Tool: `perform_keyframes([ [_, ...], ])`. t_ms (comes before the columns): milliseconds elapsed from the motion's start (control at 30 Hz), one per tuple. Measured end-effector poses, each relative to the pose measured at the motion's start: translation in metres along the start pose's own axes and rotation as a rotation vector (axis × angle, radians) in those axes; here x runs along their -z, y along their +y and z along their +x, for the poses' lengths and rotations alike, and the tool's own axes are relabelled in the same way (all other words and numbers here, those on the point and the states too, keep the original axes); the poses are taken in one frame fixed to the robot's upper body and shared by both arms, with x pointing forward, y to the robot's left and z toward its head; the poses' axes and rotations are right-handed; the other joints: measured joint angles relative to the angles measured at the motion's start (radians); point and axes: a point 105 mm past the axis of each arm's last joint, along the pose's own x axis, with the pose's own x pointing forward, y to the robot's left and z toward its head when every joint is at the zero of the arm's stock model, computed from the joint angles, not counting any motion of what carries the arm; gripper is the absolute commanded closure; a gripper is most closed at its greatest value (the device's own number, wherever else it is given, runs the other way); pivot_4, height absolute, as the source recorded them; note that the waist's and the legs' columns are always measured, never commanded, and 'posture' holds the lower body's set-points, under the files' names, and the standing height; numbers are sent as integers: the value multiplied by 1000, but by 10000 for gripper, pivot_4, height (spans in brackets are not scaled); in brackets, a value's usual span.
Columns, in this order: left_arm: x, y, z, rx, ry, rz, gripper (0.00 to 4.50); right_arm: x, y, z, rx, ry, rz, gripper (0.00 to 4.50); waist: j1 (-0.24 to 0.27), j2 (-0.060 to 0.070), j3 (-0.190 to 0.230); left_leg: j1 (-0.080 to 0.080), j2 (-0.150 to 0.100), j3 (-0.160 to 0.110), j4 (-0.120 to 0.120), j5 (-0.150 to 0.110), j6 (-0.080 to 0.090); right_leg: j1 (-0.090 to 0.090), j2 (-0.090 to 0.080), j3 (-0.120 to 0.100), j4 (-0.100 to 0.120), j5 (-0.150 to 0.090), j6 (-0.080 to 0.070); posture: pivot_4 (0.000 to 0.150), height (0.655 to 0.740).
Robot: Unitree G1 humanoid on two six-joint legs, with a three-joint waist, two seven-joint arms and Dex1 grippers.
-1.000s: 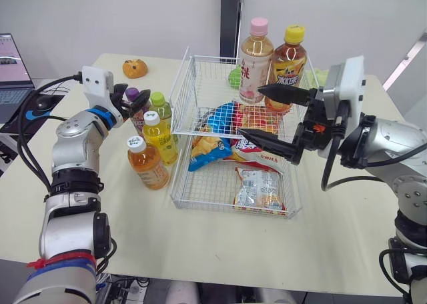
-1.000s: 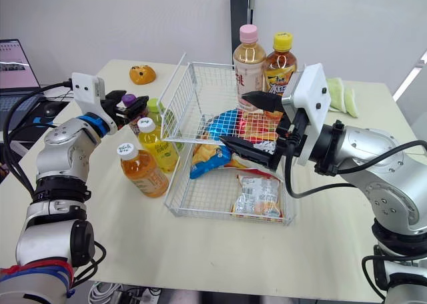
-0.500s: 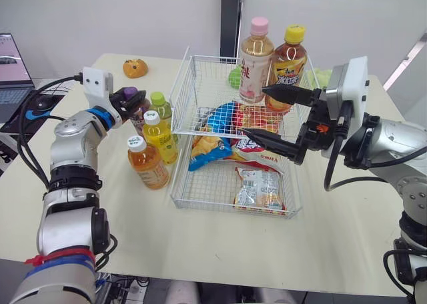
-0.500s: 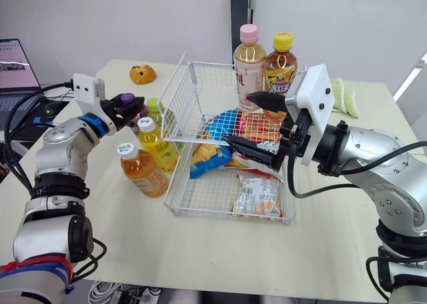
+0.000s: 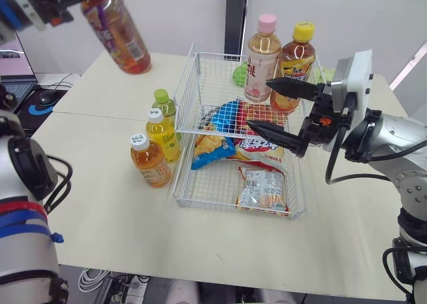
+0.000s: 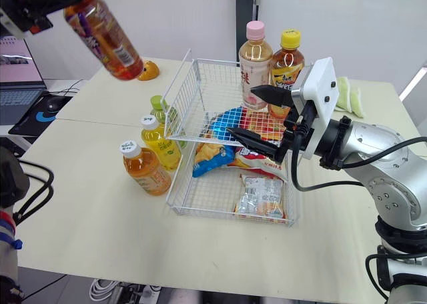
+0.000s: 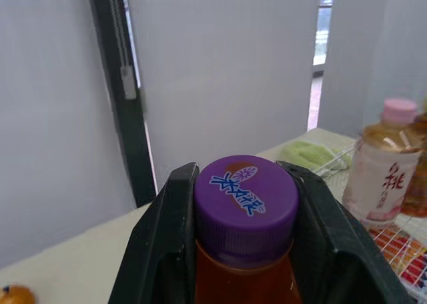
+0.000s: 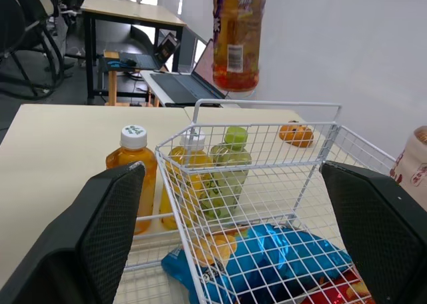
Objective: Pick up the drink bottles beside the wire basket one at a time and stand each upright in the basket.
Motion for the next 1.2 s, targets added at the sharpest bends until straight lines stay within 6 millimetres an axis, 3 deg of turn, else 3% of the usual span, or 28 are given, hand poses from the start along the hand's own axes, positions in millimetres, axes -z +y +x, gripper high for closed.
perform_keyframes([
  [233, -34, -43, 66, 203, -87, 16, 31372, 0, -1, 2, 16, -10, -17, 0, -5, 1, 1, -2, 0, -1, 2, 0, 0, -1, 0, 1, 0, 0, 1, 1500, 7400],
  [433, -7, -57, 103, 220, -44, -28, 31372, -1, -1, 0, 48, -10, -29, 0, -23, 6, 4, -1, 0, 0, 3, 0, 0, -2, 0, 2, 4, 0, 0, 1500, 7400],
  [600, 17, -64, 116, 241, 16, -19, 31372, -2, 0, 0, 76, 8, -31, 0, -30, 7, 5, -1, 0, 0, 3, 0, 0, -3, 0, 2, 5, 0, 0, 1500, 7400],
  [800, 67, -69, 123, 254, 137, -55, 31372, -5, 0, -2, 109, 25, -39, 0, -30, 9, 6, -2, 0, 0, 7, 0, 0, -3, 0, 3, 7, 0, 0, 1500, 7400],
  [1067, 69, -78, 132, 281, 115, -52, 31372, -7, -1, -1, 128, 43, -39, 0, -28, 9, 6, -2, 0, 0, 8, 0, 0, -3, 0, 3, 9, 0, 1, 1500, 7400],
  [1200, 69, -81, 134, 294, 103, -54, 18440, -7, -1, -1, 138, 50, -37, 0, -28, 9, 6, -2, 0, 0, 8, 0, 0, -3, 0, 3, 9, 0, 1, 1500, 7400],
])
